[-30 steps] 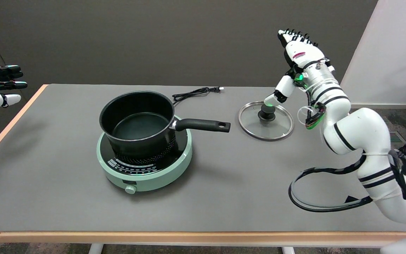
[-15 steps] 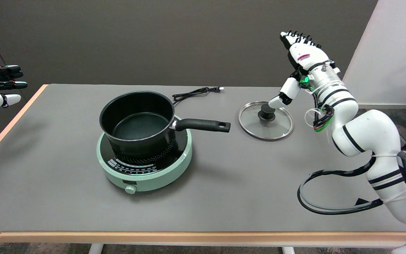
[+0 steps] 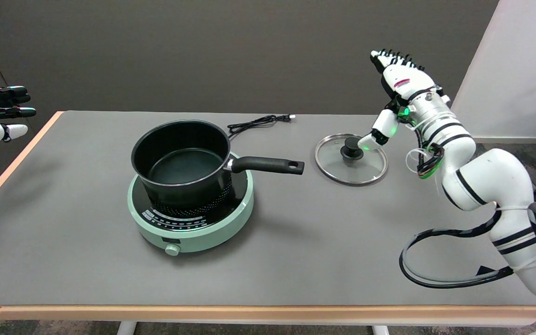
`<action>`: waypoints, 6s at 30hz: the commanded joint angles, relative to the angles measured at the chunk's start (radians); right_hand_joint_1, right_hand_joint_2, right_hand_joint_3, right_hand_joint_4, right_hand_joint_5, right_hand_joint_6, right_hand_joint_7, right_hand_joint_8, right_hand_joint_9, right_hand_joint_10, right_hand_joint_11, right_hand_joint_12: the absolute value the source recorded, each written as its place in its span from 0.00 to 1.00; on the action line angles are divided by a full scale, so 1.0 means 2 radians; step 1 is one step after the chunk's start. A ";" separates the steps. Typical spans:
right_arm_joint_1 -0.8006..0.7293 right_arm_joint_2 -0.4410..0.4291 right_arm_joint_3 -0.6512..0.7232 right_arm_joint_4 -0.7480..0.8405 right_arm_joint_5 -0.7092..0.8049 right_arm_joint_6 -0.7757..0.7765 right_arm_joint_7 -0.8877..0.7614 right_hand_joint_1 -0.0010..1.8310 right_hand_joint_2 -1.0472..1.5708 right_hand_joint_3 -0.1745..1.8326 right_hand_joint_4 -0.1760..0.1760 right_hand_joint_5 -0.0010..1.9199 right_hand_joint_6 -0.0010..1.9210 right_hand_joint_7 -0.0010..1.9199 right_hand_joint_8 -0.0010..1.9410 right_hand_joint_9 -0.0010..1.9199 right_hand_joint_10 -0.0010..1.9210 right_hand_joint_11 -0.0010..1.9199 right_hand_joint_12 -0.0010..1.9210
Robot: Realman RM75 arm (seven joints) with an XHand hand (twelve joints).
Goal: Pick up the pot lid.
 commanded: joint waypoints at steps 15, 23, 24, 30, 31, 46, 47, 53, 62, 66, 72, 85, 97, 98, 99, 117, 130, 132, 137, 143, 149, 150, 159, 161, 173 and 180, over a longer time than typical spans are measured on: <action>0.056 -0.006 -0.094 -0.103 0.019 0.020 -0.015 0.67 0.16 0.63 0.22 0.02 0.02 0.02 0.02 0.02 0.02 0.02 0.02; 0.074 -0.008 -0.101 -0.129 0.021 0.017 -0.015 0.67 0.17 0.60 0.19 0.02 0.02 0.02 0.02 0.02 0.02 0.02 0.02; 0.075 -0.008 -0.102 -0.133 0.024 0.016 -0.015 0.67 0.17 0.60 0.19 0.02 0.02 0.02 0.02 0.02 0.02 0.02 0.02; 0.086 -0.009 -0.107 -0.160 0.030 0.010 -0.015 0.67 0.19 0.58 0.21 0.04 0.04 0.04 0.04 0.04 0.04 0.04 0.04; 0.087 -0.010 -0.107 -0.164 0.030 0.009 -0.015 0.67 0.19 0.57 0.22 0.04 0.04 0.04 0.04 0.04 0.04 0.04 0.04; 0.108 -0.012 -0.117 -0.203 0.030 0.005 -0.015 0.64 0.19 0.64 0.40 0.10 0.10 0.10 0.10 0.10 0.10 0.10 0.10; 0.109 -0.012 -0.117 -0.205 0.030 0.005 -0.015 0.64 0.19 0.65 0.40 0.10 0.10 0.10 0.10 0.10 0.10 0.10 0.10; 0.112 -0.012 -0.114 -0.207 0.030 0.004 -0.015 0.64 0.19 0.66 0.40 0.11 0.11 0.11 0.10 0.11 0.11 0.11 0.11; 0.112 -0.012 -0.105 -0.194 0.030 0.004 -0.015 0.64 0.19 0.67 0.40 0.11 0.11 0.11 0.11 0.11 0.11 0.11 0.11; 0.110 -0.012 -0.105 -0.193 0.030 0.004 -0.015 0.64 0.19 0.67 0.40 0.11 0.11 0.11 0.11 0.11 0.11 0.11 0.11; 0.094 -0.012 -0.085 -0.151 0.022 0.004 -0.015 0.64 0.19 0.67 0.41 0.11 0.11 0.11 0.11 0.11 0.11 0.11 0.11; 0.011 -0.019 -0.028 -0.004 -0.080 -0.013 -0.011 0.63 0.17 0.69 0.46 0.07 0.07 0.07 0.07 0.07 0.07 0.07 0.07; -0.055 -0.069 0.063 0.041 -0.110 -0.126 -0.011 0.63 0.16 0.69 0.61 0.04 0.04 0.04 0.04 0.04 0.04 0.04 0.04; -0.056 -0.069 0.062 0.041 -0.108 -0.126 -0.011 0.63 0.16 0.70 0.62 0.04 0.04 0.04 0.04 0.04 0.04 0.04 0.04; -0.055 -0.069 0.060 0.041 -0.106 -0.125 -0.011 0.63 0.16 0.70 0.63 0.04 0.04 0.04 0.04 0.04 0.04 0.04 0.04; -0.066 -0.093 0.091 0.035 -0.110 -0.149 -0.011 0.62 0.15 0.71 0.94 0.03 0.03 0.03 0.03 0.03 0.03 0.03 0.03; -0.104 -0.099 0.140 0.055 -0.106 -0.199 -0.011 0.62 0.16 0.71 1.00 0.02 0.02 0.02 0.02 0.02 0.02 0.02 0.02; -0.104 -0.099 0.141 0.049 -0.106 -0.204 -0.011 0.62 0.16 0.72 1.00 0.02 0.02 0.02 0.02 0.02 0.02 0.02 0.02; -0.101 -0.096 0.142 0.041 -0.106 -0.209 -0.011 0.61 0.16 0.72 1.00 0.02 0.02 0.02 0.02 0.02 0.02 0.02 0.02; -0.096 -0.087 0.142 0.031 -0.106 -0.203 -0.011 0.61 0.16 0.73 1.00 0.02 0.02 0.02 0.02 0.02 0.02 0.02 0.02; -0.094 -0.086 0.138 0.021 -0.106 -0.196 -0.011 0.61 0.15 0.73 1.00 0.02 0.02 0.02 0.02 0.02 0.02 0.02 0.02; -0.093 -0.086 0.137 0.020 -0.106 -0.195 -0.011 0.61 0.15 0.73 1.00 0.02 0.02 0.02 0.02 0.02 0.02 0.02 0.02; -0.079 -0.085 0.132 0.006 -0.106 -0.195 -0.011 0.61 0.15 0.73 1.00 0.02 0.02 0.02 0.02 0.02 0.02 0.02 0.02; -0.074 -0.085 0.127 0.001 -0.106 -0.195 -0.011 0.61 0.15 0.73 1.00 0.02 0.02 0.02 0.02 0.02 0.02 0.02 0.02; -0.051 -0.079 0.108 -0.009 -0.106 -0.191 -0.011 0.61 0.15 0.73 1.00 0.02 0.02 0.02 0.02 0.02 0.02 0.02 0.02; -0.036 -0.069 0.089 -0.021 -0.110 -0.166 -0.011 0.43 0.63 0.49 0.93 0.35 0.35 0.44 0.22 0.40 0.36 0.28 0.59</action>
